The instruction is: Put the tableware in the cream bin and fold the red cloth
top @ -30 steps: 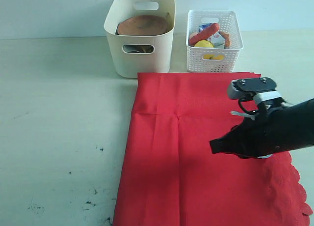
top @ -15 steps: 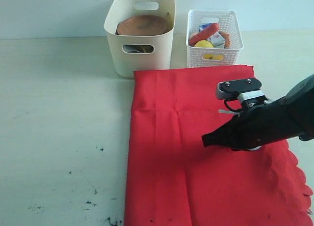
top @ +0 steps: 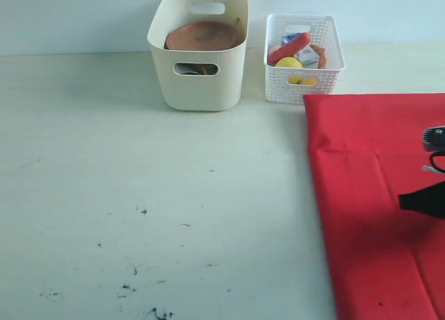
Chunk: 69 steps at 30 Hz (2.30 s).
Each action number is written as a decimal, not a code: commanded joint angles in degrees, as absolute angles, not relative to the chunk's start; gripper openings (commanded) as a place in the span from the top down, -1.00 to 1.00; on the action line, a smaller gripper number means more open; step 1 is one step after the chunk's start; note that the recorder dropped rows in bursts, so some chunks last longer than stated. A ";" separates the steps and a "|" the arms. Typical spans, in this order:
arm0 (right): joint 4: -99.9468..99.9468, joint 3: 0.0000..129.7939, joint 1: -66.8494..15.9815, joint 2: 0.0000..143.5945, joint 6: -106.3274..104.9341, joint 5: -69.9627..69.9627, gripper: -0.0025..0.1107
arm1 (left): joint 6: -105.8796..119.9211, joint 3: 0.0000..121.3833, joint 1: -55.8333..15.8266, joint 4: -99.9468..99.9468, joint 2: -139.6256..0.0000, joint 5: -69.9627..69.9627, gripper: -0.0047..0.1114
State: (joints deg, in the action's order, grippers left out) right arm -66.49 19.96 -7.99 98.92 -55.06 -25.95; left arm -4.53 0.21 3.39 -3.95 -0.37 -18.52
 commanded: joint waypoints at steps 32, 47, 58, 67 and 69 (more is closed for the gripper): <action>-81.69 32.63 6.42 106.95 -70.92 -19.51 0.96 | -4.79 0.00 2.93 -3.72 0.00 -18.35 0.90; -84.78 36.55 14.39 106.67 -79.48 -6.73 0.96 | -4.79 0.00 2.93 -3.72 0.00 -18.35 0.90; -84.78 45.11 13.93 102.46 -80.21 3.67 0.96 | -4.79 0.00 2.93 -3.72 0.00 -18.35 0.90; -84.78 50.25 9.97 112.12 -84.54 3.65 0.96 | -4.79 0.00 2.93 -3.72 0.00 -18.35 0.90; -84.78 50.25 9.97 113.84 -84.54 -3.65 0.96 | -4.79 0.00 2.93 -3.72 0.00 -18.35 0.90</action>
State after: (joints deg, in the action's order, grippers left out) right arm -84.85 49.67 10.00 111.73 -83.85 3.68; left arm -4.53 0.21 3.39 -3.95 -0.37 -18.52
